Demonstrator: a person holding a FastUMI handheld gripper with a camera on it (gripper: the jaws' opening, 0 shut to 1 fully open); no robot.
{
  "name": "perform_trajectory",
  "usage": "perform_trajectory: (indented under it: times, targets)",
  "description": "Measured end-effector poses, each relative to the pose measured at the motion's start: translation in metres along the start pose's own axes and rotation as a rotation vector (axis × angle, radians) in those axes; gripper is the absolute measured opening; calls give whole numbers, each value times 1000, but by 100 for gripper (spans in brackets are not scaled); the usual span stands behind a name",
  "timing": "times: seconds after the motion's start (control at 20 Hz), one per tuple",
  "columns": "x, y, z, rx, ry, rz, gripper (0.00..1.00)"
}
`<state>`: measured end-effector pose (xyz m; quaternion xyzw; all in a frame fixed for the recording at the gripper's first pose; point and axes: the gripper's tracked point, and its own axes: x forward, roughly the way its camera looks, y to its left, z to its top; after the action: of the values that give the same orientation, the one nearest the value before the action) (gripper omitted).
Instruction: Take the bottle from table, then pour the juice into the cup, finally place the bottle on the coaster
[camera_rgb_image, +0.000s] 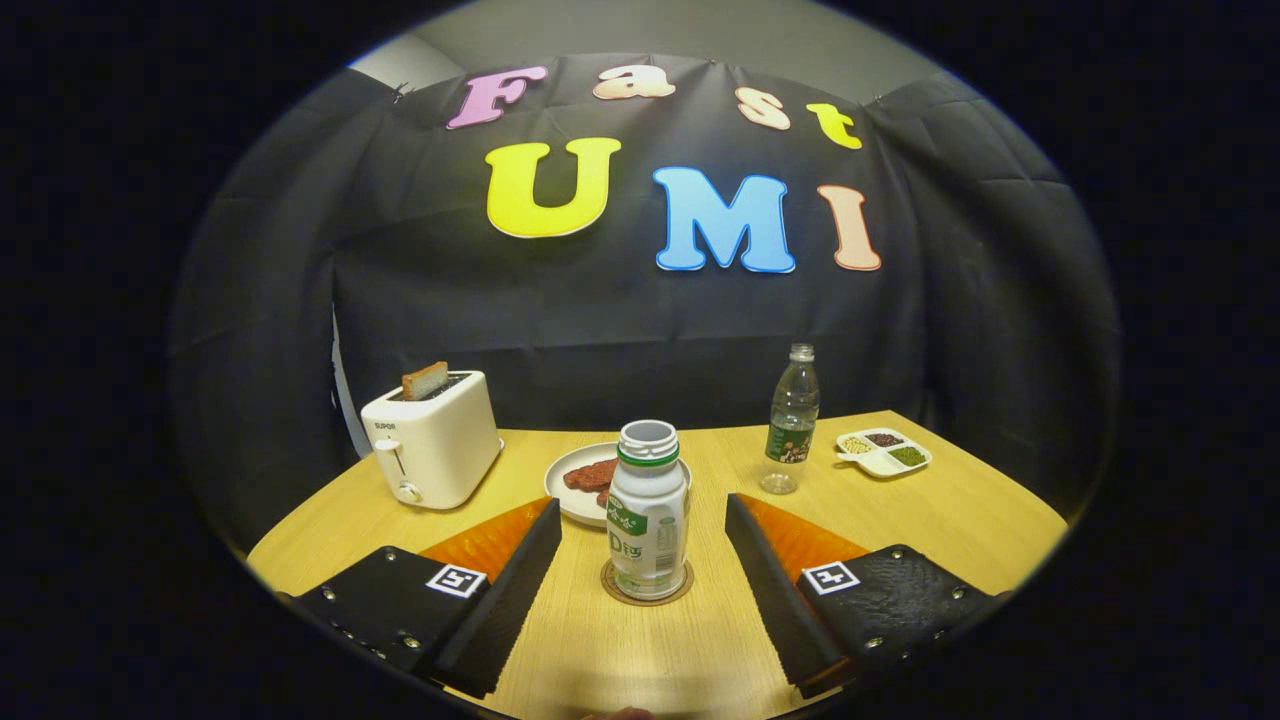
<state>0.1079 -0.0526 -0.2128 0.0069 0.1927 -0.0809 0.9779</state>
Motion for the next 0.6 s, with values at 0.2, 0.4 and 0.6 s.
perform_trajectory:
  times: [0.2, 0.4, 0.6]
  targets:
    - [-34, -4, 24, 1, -52, 21, 99]
    - [-73, -10, 46, 8, -103, 29, 99]
    - [-110, -17, 67, 14, -147, 24, 99]
